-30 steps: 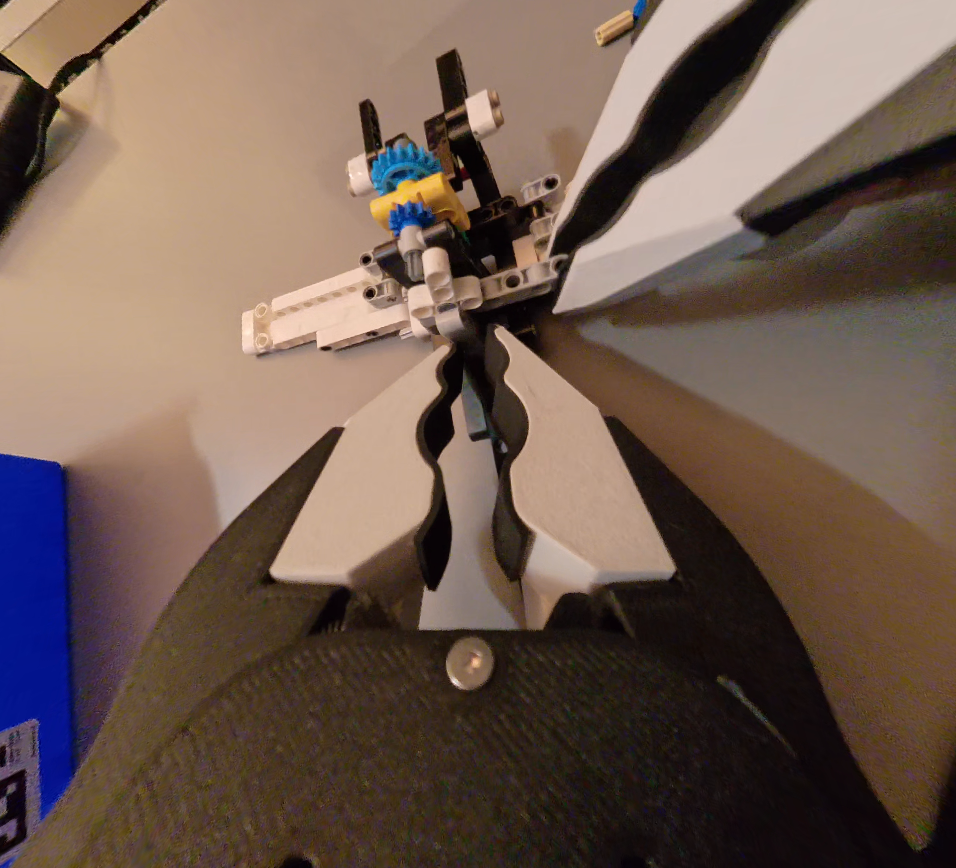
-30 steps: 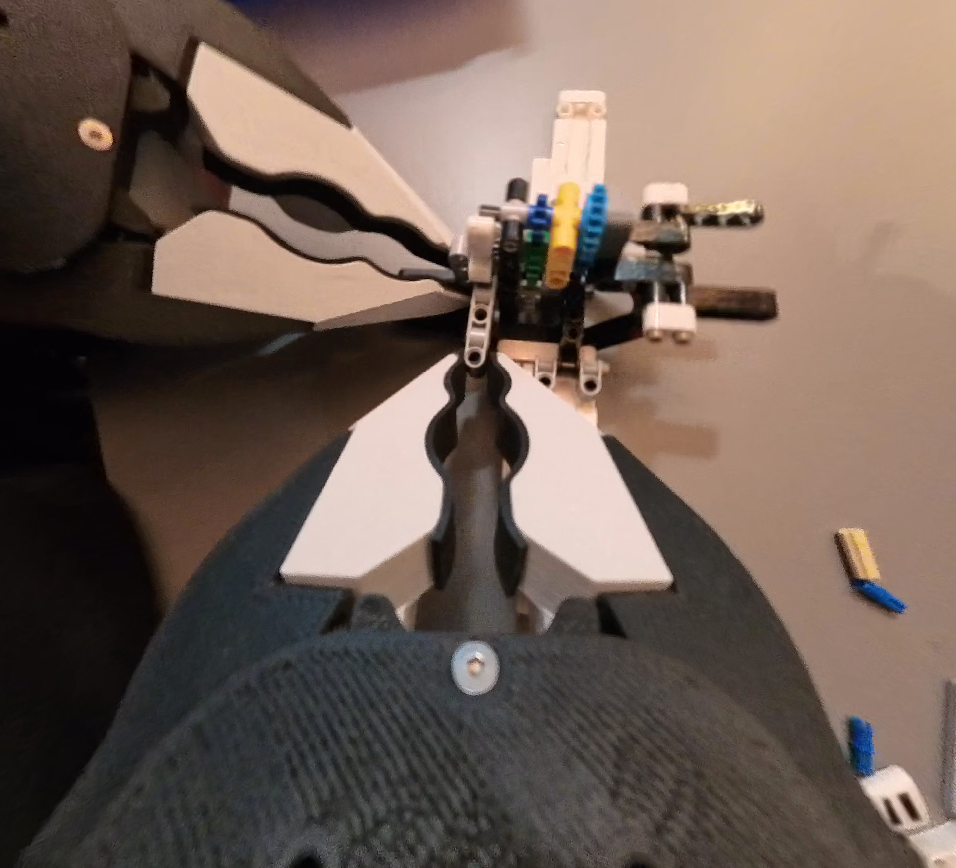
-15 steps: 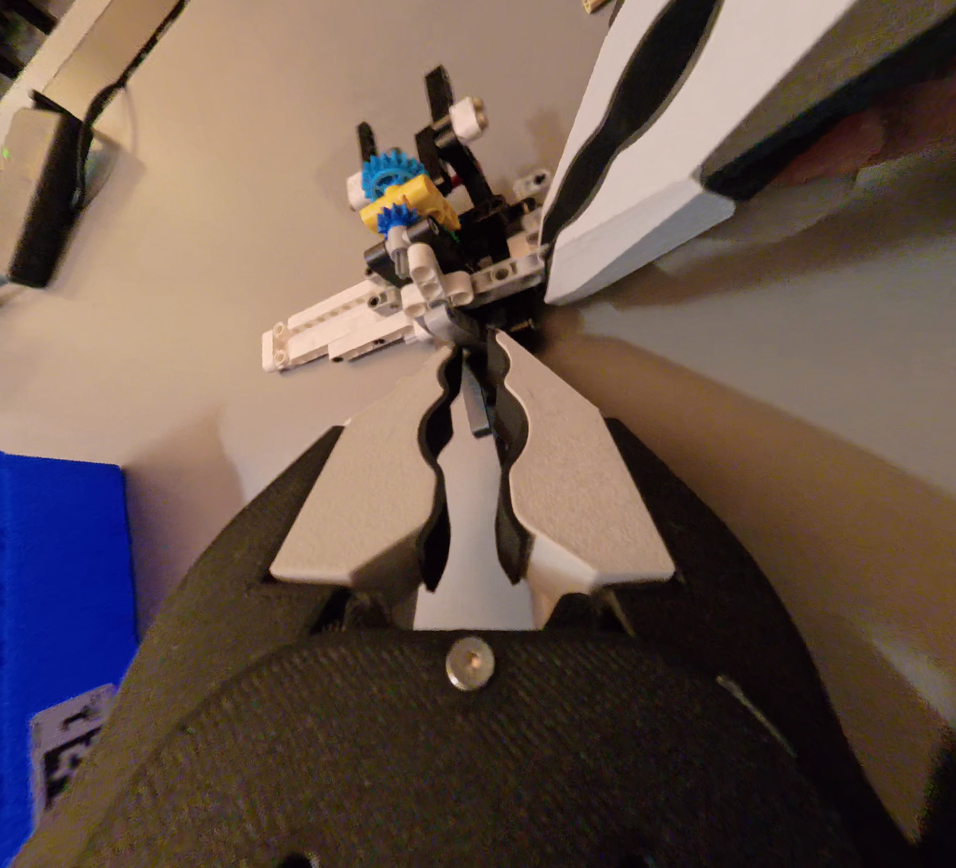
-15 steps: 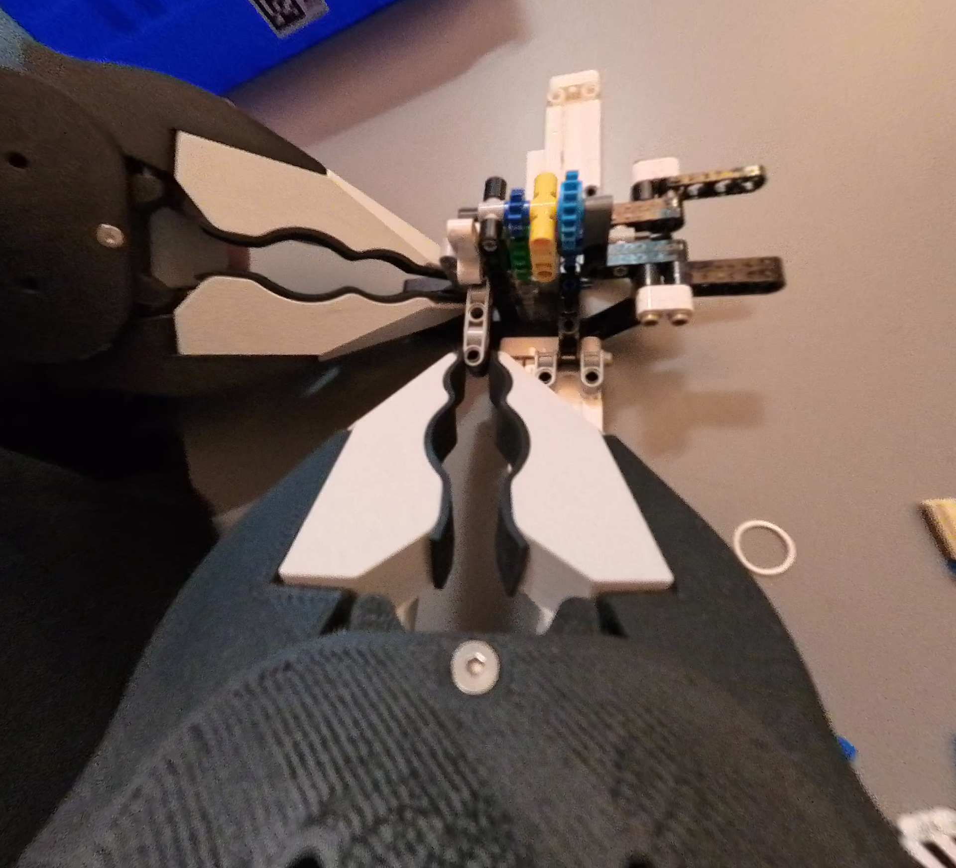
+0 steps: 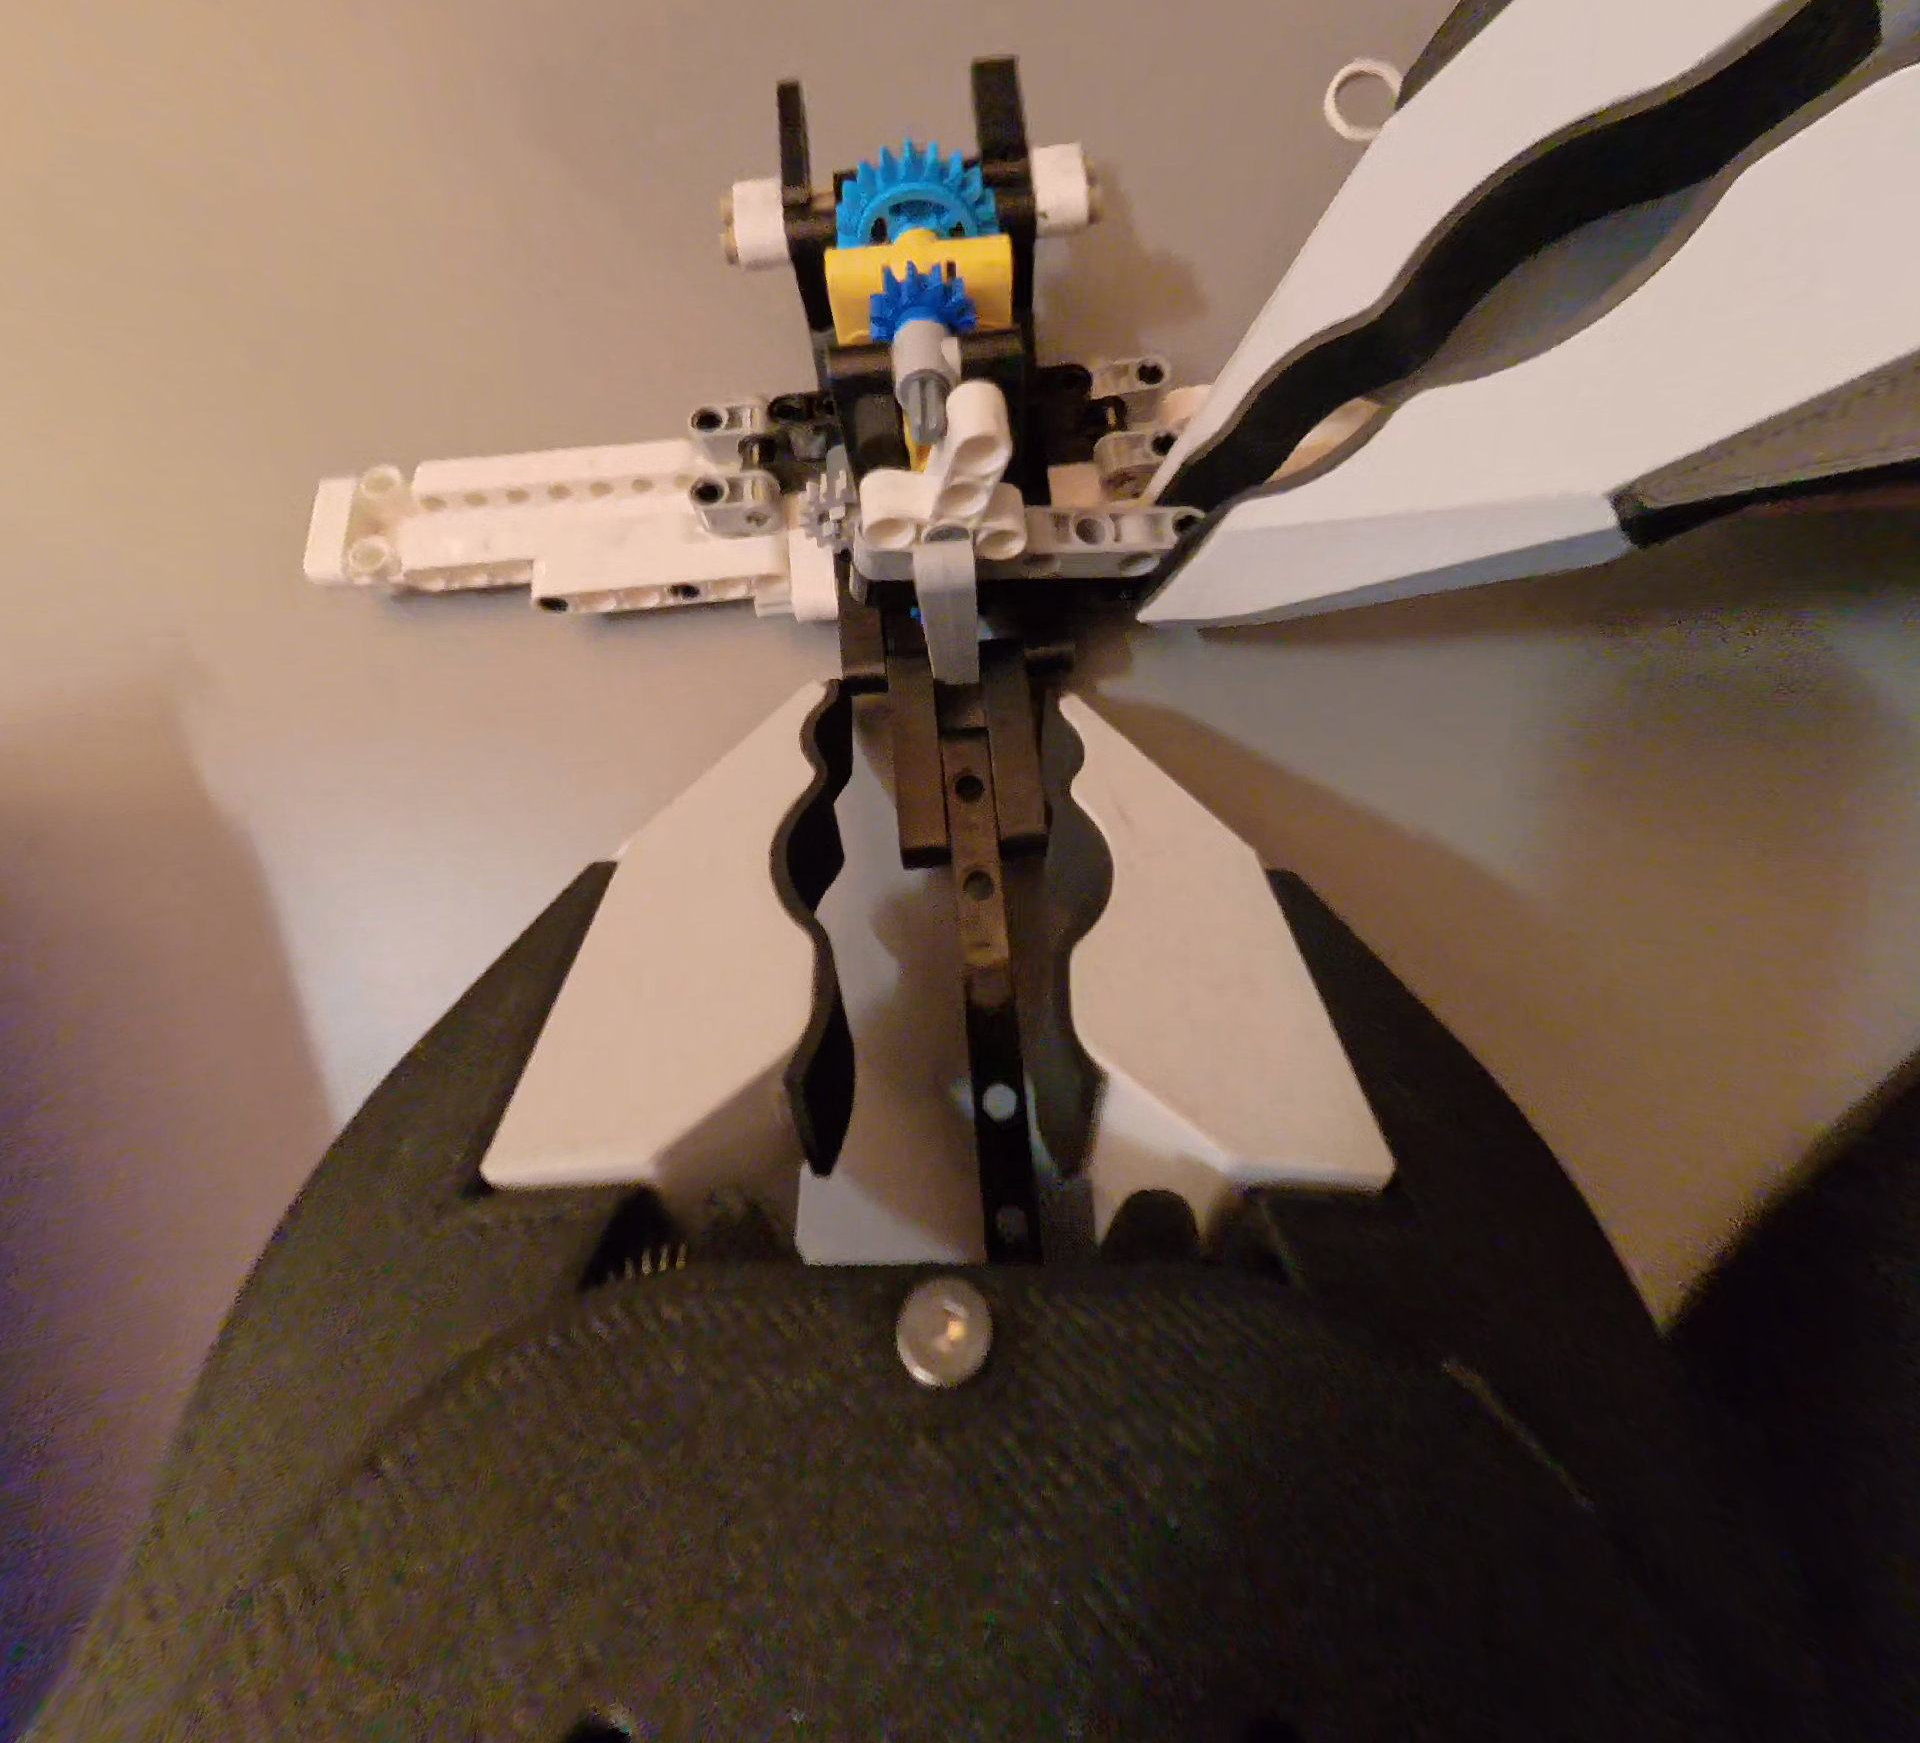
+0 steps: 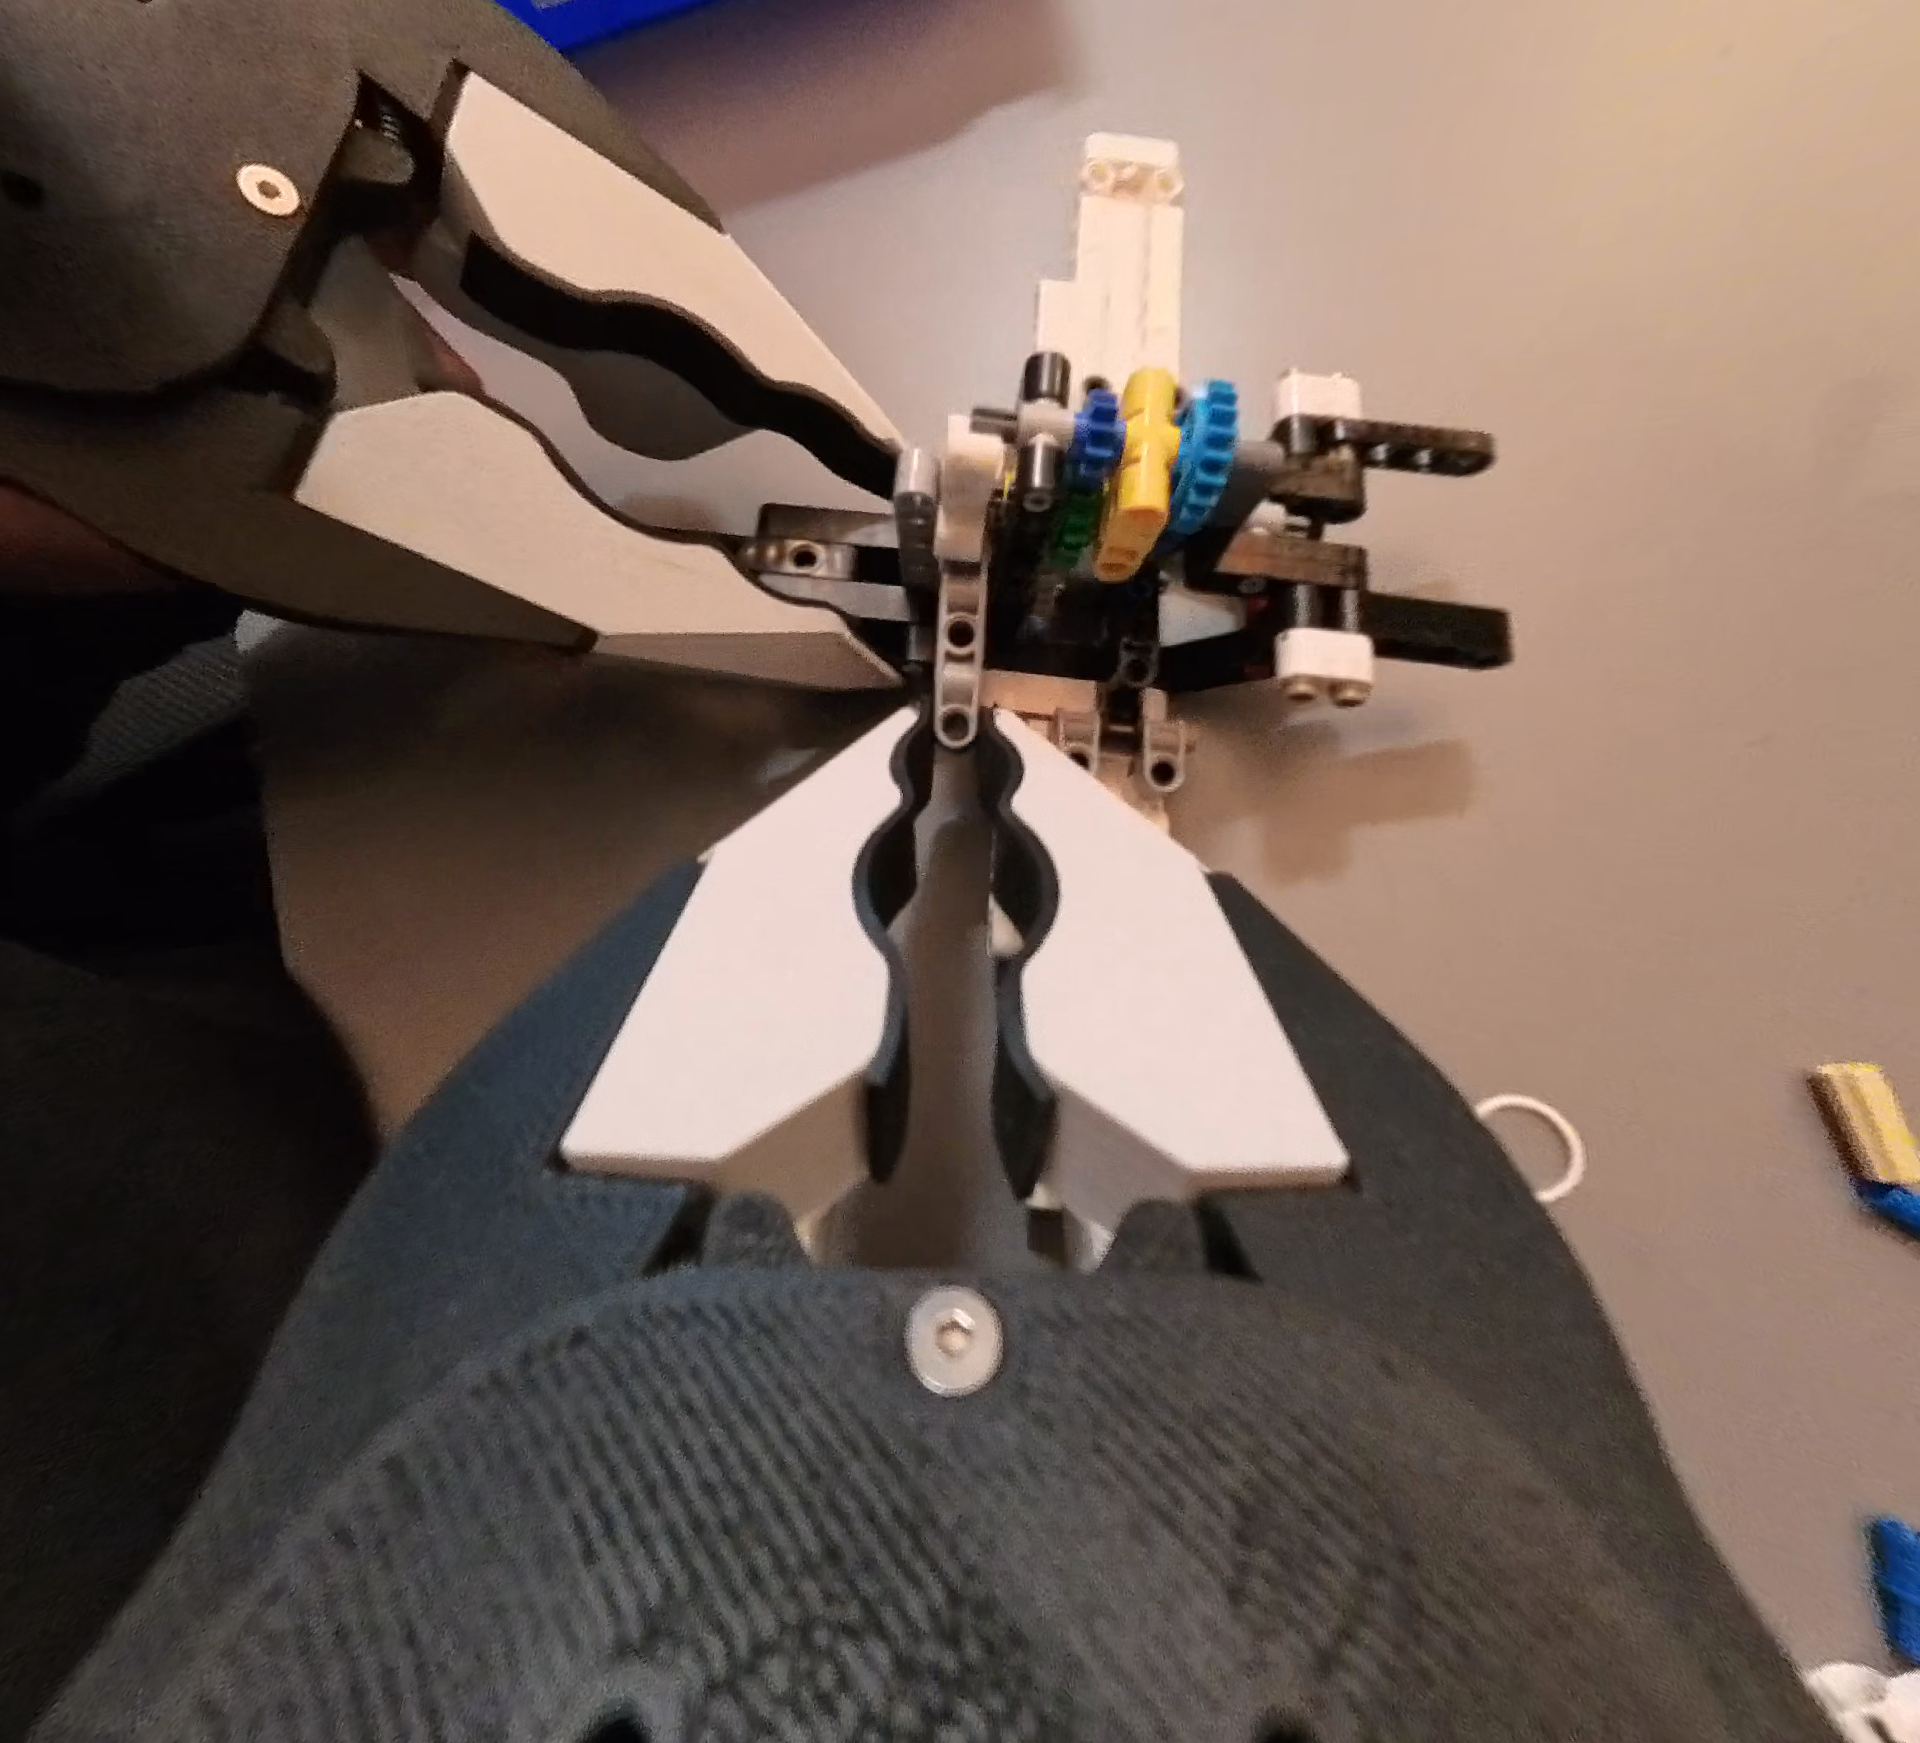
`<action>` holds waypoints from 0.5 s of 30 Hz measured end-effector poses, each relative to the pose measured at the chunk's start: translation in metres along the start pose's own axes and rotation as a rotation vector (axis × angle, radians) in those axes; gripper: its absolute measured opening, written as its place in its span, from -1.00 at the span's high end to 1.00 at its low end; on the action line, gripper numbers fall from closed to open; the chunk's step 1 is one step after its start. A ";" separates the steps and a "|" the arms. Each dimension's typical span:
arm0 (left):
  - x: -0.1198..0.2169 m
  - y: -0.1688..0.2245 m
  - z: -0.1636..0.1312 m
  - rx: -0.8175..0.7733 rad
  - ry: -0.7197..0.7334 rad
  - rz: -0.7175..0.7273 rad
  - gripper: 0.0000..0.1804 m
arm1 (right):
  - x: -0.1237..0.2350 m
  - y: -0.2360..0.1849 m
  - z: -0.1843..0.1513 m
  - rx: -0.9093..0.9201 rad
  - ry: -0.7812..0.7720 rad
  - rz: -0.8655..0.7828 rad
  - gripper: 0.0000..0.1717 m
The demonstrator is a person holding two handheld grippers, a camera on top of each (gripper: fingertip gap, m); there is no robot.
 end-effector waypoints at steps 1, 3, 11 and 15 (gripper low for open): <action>-0.001 0.001 0.000 -0.018 0.001 0.016 0.61 | -0.002 -0.001 -0.001 -0.003 -0.007 0.013 0.93; -0.001 0.004 0.003 -0.071 -0.007 0.081 0.62 | -0.004 -0.003 0.000 0.004 -0.011 0.021 0.92; -0.003 0.007 -0.004 -0.119 0.015 0.143 0.68 | 0.001 0.007 0.005 -0.161 0.100 0.130 0.89; -0.003 0.010 -0.004 -0.120 0.018 0.132 0.68 | 0.002 0.006 0.003 -0.131 0.109 0.108 0.91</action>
Point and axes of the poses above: each gripper's, where its closed fingertips meet, x back along the fingers, z out of its top, y = z × x across the jaws, the point moved 9 cm from there along x, back along the fingers, and after that the axes turned 4 degrees about x, right-handed, at the moved point
